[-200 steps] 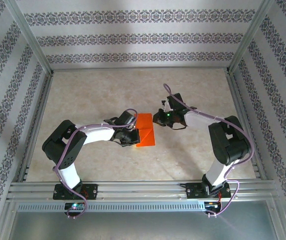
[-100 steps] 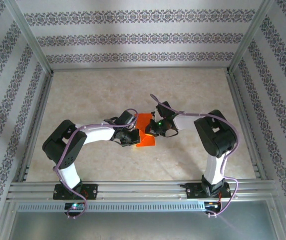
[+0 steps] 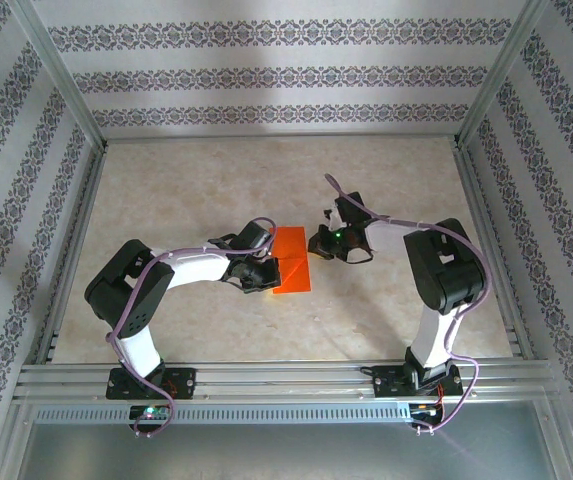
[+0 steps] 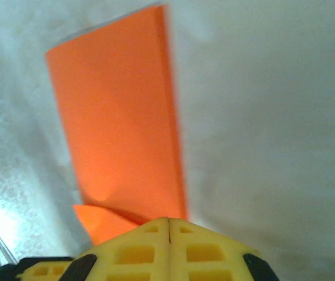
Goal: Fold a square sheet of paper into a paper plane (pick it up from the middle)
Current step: Fold the triangle a second time at the center of the table, then pick up the paper from the center of the table.
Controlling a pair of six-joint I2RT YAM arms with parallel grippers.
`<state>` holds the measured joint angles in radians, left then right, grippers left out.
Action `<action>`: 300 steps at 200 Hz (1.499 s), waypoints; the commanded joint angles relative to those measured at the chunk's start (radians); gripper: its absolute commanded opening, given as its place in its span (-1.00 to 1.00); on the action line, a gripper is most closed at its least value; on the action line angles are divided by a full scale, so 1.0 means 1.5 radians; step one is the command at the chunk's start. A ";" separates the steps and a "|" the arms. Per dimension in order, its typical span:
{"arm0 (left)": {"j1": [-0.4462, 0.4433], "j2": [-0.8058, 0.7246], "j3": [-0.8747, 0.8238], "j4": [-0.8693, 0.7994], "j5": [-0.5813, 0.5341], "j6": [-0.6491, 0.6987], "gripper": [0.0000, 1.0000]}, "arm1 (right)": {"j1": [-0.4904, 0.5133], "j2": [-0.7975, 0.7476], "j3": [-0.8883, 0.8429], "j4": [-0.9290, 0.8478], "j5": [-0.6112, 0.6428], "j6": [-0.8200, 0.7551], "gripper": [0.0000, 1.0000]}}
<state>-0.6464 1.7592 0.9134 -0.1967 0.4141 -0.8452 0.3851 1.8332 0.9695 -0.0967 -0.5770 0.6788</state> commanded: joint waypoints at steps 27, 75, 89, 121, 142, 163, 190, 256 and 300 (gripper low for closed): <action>0.003 0.035 -0.014 -0.111 -0.031 0.015 -1.00 | 0.083 0.011 -0.001 0.007 0.004 0.012 -1.00; 0.003 0.025 -0.011 -0.124 -0.017 0.038 -1.00 | 0.095 0.056 0.004 0.005 0.015 0.031 -1.00; 0.003 0.021 -0.006 -0.133 -0.002 0.053 -1.00 | 0.094 0.061 0.006 -0.012 0.028 0.032 -1.00; 0.000 -0.010 0.006 -0.169 0.025 0.089 -0.99 | 0.093 0.065 0.010 -0.030 0.047 0.041 -1.00; -0.006 -0.029 0.006 -0.191 0.028 0.107 -0.97 | 0.092 0.069 0.013 -0.032 0.048 0.048 -1.00; -0.007 -0.050 0.008 -0.220 0.020 0.126 -0.96 | 0.092 0.069 0.017 -0.031 0.041 0.052 -1.00; -0.005 -0.088 0.037 -0.231 -0.020 0.130 -0.95 | 0.093 0.046 0.029 -0.024 0.020 0.062 -1.00; 0.025 -0.112 0.058 -0.061 -0.072 0.049 -0.68 | 0.071 -0.088 0.000 -0.018 0.043 0.125 -0.51; 0.025 -0.052 0.082 0.028 -0.024 0.028 -0.69 | 0.047 -0.130 -0.075 0.004 0.073 0.176 -0.16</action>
<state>-0.6186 1.6371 1.0153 -0.2722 0.3408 -0.7624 0.4660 1.6508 0.9161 -0.0937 -0.5114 0.8818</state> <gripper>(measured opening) 0.157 0.407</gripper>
